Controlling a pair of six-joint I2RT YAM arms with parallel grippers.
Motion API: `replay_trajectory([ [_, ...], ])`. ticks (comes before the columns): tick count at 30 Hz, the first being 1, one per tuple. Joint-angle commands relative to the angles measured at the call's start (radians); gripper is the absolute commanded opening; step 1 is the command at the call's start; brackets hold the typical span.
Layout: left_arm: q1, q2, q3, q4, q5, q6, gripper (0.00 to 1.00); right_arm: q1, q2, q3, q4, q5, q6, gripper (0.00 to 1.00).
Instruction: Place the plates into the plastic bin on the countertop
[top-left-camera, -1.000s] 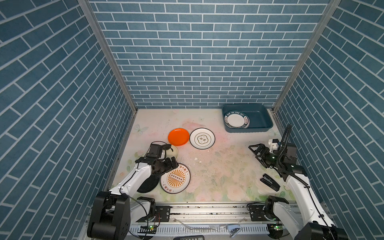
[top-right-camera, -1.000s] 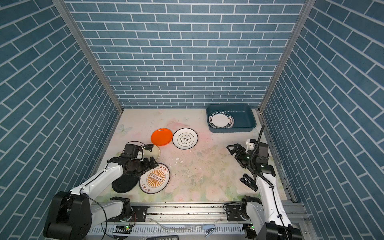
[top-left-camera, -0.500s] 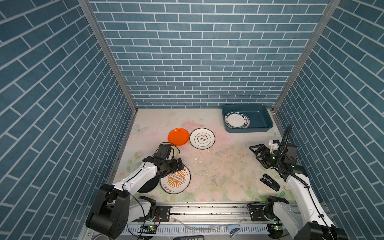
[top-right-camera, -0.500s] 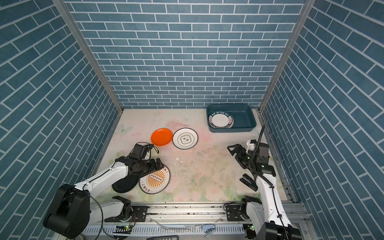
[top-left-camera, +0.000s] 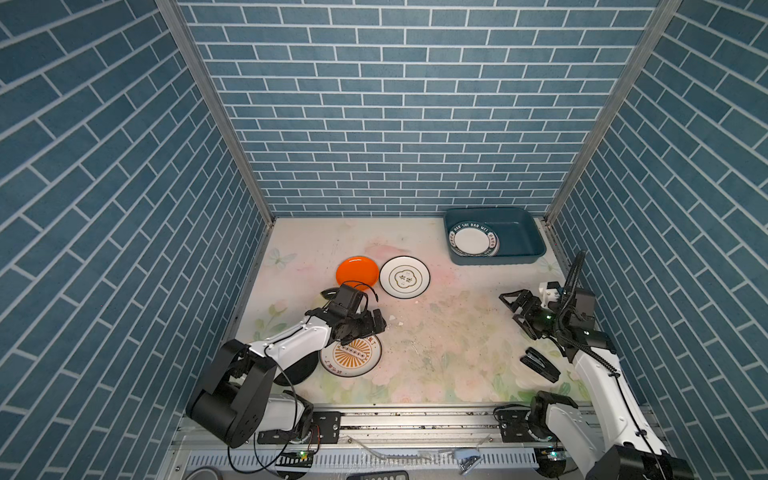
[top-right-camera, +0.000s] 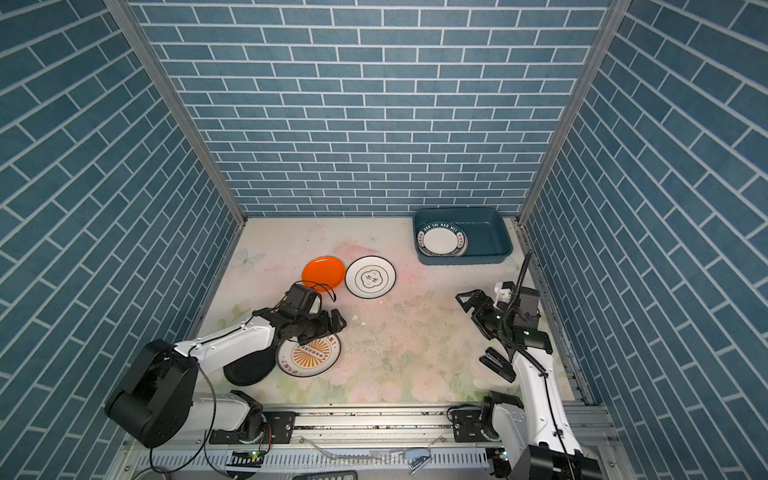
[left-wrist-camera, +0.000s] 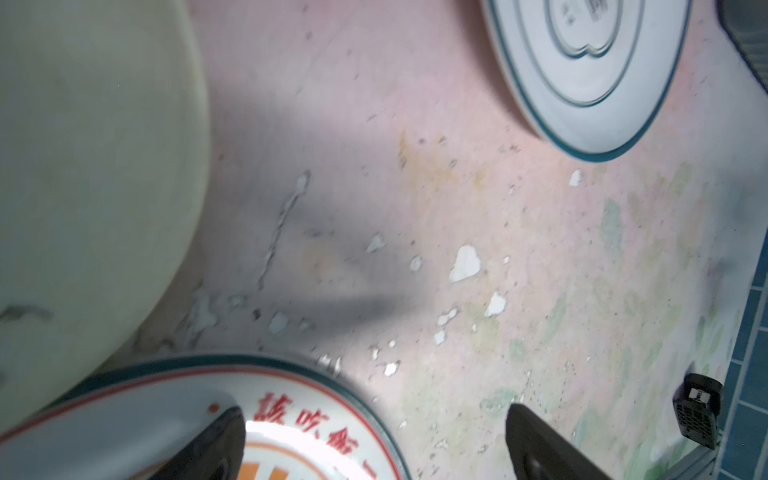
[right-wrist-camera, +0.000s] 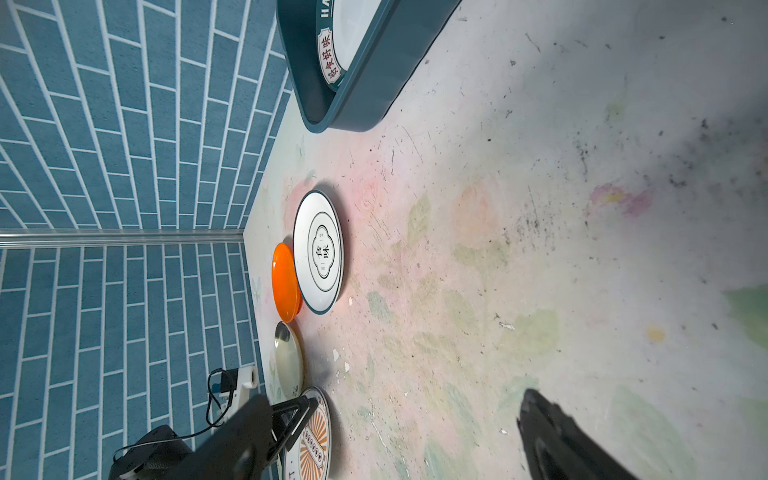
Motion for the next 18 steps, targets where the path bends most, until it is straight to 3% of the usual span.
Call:
replay_trajectory([
  [1, -0.037, 0.079, 0.002, -0.011, 0.005, -0.025, 1.0, -0.008, -0.02, 0.006, -0.029, 0.003, 0.007, 0.93],
  [18, -0.129, 0.212, 0.154, 0.045, 0.012, -0.051, 1.0, -0.02, -0.019, 0.017, -0.04, 0.007, 0.01, 0.93],
])
